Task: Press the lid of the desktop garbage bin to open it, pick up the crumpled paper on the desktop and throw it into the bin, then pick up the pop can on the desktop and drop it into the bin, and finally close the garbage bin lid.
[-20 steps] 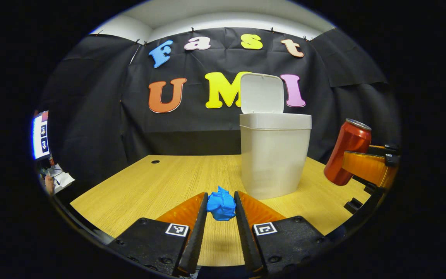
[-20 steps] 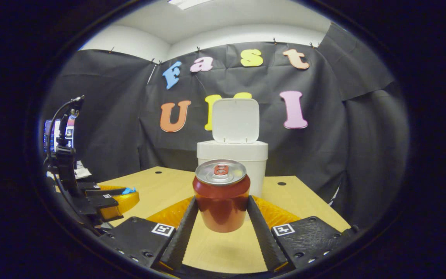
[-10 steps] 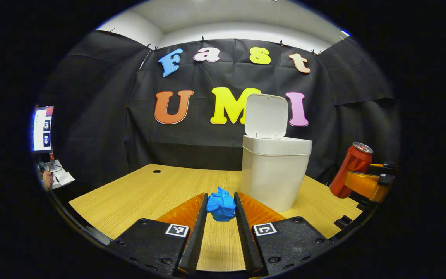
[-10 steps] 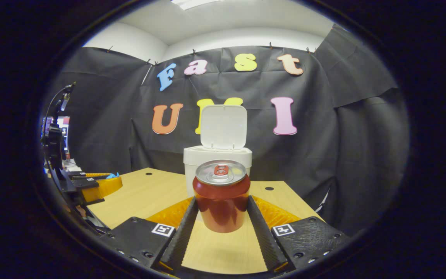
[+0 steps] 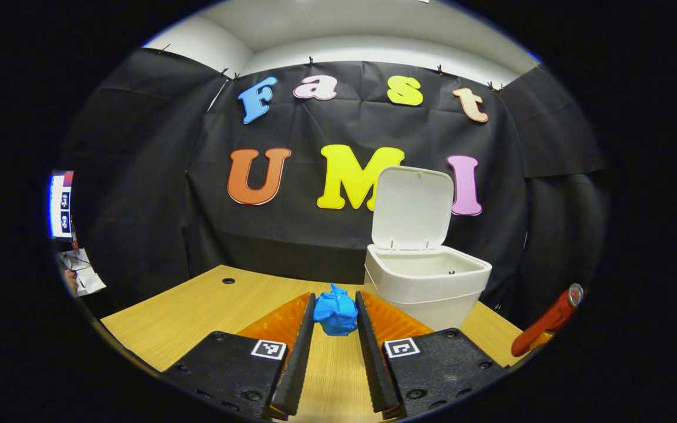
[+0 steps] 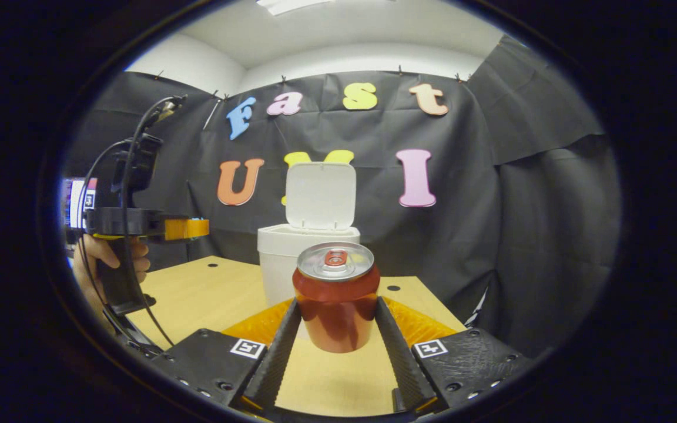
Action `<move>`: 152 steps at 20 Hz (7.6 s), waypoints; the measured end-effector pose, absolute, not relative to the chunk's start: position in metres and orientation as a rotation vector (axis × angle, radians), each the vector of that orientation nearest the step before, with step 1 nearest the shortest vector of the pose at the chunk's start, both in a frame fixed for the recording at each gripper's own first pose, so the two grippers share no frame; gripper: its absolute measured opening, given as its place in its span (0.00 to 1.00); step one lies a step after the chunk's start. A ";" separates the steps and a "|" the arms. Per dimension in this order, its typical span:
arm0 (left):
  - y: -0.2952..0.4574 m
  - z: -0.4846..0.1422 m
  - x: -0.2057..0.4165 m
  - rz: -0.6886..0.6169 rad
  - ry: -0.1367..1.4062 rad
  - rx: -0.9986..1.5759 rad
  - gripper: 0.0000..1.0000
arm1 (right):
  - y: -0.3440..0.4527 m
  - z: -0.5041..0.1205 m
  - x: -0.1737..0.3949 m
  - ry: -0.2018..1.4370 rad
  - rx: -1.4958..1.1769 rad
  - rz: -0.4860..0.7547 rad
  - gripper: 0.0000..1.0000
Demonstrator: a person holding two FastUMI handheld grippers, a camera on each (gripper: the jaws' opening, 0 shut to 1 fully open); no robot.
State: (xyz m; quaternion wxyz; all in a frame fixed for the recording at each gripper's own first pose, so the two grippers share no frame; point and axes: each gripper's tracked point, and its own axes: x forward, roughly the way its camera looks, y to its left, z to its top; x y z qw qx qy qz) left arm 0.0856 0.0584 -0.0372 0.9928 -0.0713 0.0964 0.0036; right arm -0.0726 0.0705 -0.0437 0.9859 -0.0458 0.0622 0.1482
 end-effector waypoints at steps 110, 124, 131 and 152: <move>0.121 -0.135 0.031 -0.082 0.213 -0.156 0.95 | 0.238 0.041 0.174 0.265 -0.144 0.104 0.60; 0.127 -0.143 0.033 -0.093 0.237 -0.190 0.96 | 0.256 0.059 0.185 0.197 -0.155 0.178 0.95; 0.116 -0.141 0.025 -0.121 0.233 -0.187 0.96 | 0.259 0.154 0.181 -0.073 -0.105 0.210 0.97; 0.119 -0.143 0.024 -0.168 0.247 -0.216 0.96 | 0.282 0.169 0.250 0.006 -0.006 0.167 0.97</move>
